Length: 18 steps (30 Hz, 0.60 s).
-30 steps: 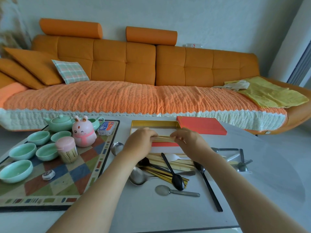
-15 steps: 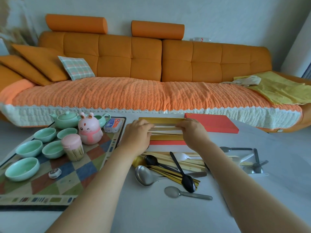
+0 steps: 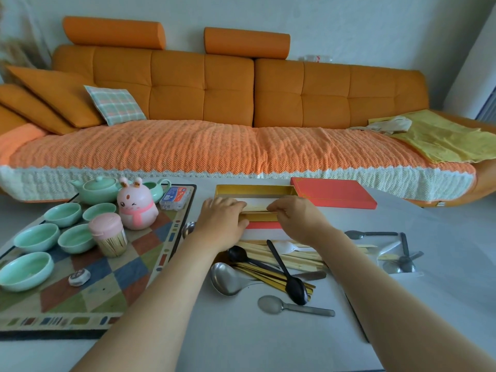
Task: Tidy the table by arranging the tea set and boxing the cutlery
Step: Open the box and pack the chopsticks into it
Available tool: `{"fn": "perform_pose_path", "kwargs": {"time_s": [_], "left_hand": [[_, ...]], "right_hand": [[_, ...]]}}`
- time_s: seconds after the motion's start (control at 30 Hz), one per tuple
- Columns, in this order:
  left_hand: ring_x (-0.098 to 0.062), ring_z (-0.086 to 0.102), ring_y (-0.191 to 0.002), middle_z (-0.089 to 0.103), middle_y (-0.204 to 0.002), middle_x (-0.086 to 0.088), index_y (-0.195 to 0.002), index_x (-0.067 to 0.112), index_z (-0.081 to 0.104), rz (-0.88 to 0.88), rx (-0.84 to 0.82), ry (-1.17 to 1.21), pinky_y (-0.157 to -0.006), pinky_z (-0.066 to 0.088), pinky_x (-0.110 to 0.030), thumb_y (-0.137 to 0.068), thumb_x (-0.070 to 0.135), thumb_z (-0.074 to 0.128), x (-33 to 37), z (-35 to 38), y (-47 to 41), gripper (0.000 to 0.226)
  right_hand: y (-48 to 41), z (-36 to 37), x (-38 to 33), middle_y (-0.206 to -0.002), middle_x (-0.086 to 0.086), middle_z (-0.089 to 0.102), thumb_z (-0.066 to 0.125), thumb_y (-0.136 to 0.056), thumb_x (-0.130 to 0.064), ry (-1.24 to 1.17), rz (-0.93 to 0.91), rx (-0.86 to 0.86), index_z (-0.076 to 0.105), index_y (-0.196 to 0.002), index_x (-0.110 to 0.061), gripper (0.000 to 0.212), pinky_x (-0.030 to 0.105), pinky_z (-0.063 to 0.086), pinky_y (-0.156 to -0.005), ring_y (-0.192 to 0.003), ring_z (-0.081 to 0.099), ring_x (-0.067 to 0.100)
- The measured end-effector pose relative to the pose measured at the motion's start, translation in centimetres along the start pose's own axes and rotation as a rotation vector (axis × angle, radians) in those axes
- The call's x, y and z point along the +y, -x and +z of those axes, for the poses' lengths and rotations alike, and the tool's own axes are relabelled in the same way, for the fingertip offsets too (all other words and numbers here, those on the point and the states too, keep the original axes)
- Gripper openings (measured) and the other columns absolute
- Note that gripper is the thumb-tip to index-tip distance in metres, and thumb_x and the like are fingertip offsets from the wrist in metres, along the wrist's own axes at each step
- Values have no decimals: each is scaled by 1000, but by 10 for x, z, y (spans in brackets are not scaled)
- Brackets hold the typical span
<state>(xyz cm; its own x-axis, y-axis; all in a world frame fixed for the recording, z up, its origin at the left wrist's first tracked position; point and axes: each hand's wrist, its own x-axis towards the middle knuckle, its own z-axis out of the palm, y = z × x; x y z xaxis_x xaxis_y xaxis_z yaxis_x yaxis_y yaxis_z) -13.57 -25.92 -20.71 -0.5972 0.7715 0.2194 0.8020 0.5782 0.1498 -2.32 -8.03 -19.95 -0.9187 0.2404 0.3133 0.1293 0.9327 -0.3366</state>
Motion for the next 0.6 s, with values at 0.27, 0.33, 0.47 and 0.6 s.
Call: {"fn": "perform_pose_path", "kwargs": {"time_s": [0.27,0.33,0.47,0.6], "left_hand": [[-12,56,-89,62,-103,10,-109,26,63,124,97,218,-71,38,-25,-96,25,53,28,-16,10,16],[-12,57,-91,63,-110,9,-109,28,66,122,-17,196,-69,39,-24,-96,27,53,31,-12,13,18],[-13,57,-102,61,-118,9,-113,29,71,112,-125,174,-78,42,-25,-96,34,56,32,-7,16,23],[-12,55,-96,60,-113,9,-110,28,73,110,-121,167,-77,43,-26,-96,34,58,35,-9,17,22]], "right_hand": [[20,-26,0,-97,-15,66,56,-89,-15,64,-67,-46,75,-95,-30,25,18,47,-67,-70,51,-5],[29,-29,4,-100,-18,65,57,-91,-23,118,-35,-183,74,-100,-33,22,13,39,-67,-70,48,-11],[39,-30,10,-97,-21,58,59,-94,-32,151,61,-276,73,-103,-35,17,20,40,-73,-82,51,0],[42,-31,11,-109,-15,65,60,-94,-32,124,110,-270,74,-102,-34,16,22,43,-77,-88,53,3]]}}
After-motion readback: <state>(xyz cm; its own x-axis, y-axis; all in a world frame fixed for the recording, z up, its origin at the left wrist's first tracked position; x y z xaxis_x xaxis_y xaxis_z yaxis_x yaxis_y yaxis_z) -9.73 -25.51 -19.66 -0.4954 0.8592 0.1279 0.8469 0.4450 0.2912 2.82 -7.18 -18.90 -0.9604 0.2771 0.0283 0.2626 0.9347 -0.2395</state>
